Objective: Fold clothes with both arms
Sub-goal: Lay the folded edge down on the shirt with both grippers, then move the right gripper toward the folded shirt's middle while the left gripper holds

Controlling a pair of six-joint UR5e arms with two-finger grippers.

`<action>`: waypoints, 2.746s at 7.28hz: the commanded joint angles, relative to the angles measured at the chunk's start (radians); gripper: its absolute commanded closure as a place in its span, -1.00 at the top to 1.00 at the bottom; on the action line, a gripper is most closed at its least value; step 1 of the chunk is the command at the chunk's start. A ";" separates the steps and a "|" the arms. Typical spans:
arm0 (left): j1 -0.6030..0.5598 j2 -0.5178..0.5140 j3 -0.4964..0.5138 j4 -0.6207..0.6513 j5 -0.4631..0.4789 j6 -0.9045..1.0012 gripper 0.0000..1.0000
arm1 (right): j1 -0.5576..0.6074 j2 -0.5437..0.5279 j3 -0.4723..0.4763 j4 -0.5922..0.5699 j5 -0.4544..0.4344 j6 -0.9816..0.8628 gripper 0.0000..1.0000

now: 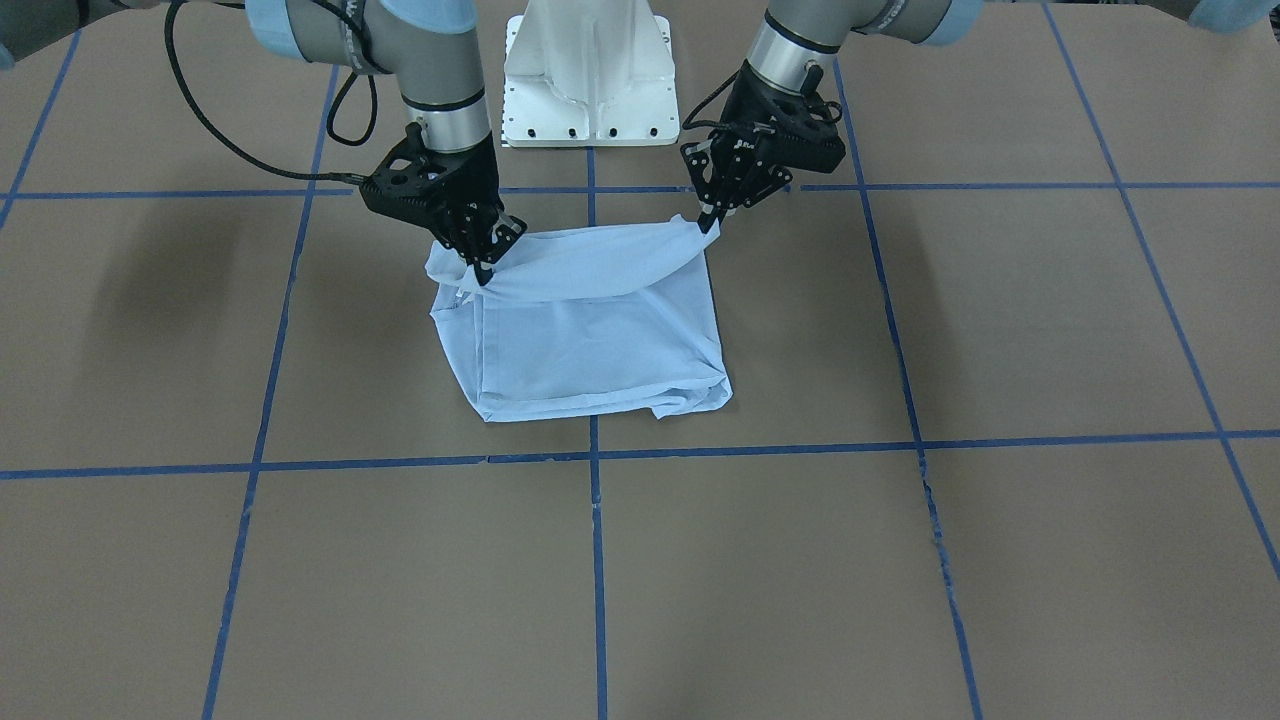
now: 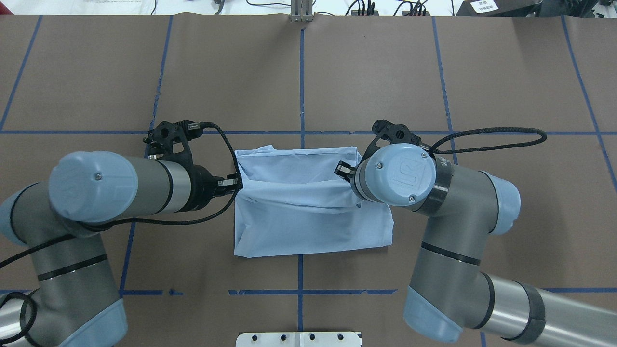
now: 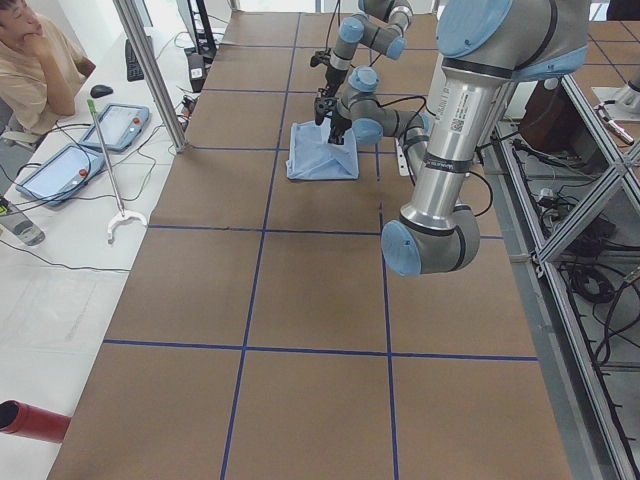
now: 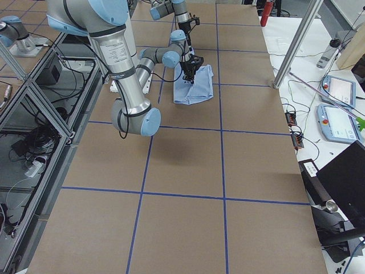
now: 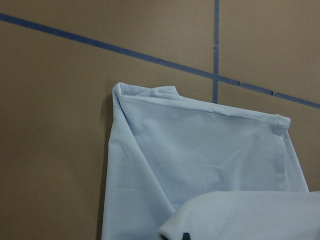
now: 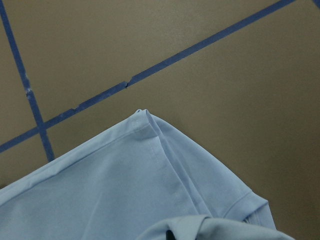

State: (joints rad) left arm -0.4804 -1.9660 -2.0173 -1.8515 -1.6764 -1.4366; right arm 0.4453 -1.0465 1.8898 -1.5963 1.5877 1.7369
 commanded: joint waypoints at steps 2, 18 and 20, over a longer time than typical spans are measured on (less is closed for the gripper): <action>-0.064 -0.094 0.173 -0.015 0.001 0.080 -1.00 | 0.029 0.080 -0.163 0.058 0.002 -0.036 -1.00; -0.162 -0.123 0.342 -0.153 -0.163 0.265 1.00 | -0.045 0.134 -0.256 0.128 -0.018 -0.391 1.00; -0.162 -0.122 0.341 -0.163 -0.163 0.265 1.00 | -0.076 0.128 -0.271 0.127 -0.084 -0.424 1.00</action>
State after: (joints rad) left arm -0.6432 -2.0883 -1.6759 -2.0102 -1.8391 -1.1718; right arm 0.3911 -0.9172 1.6266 -1.4678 1.5453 1.3409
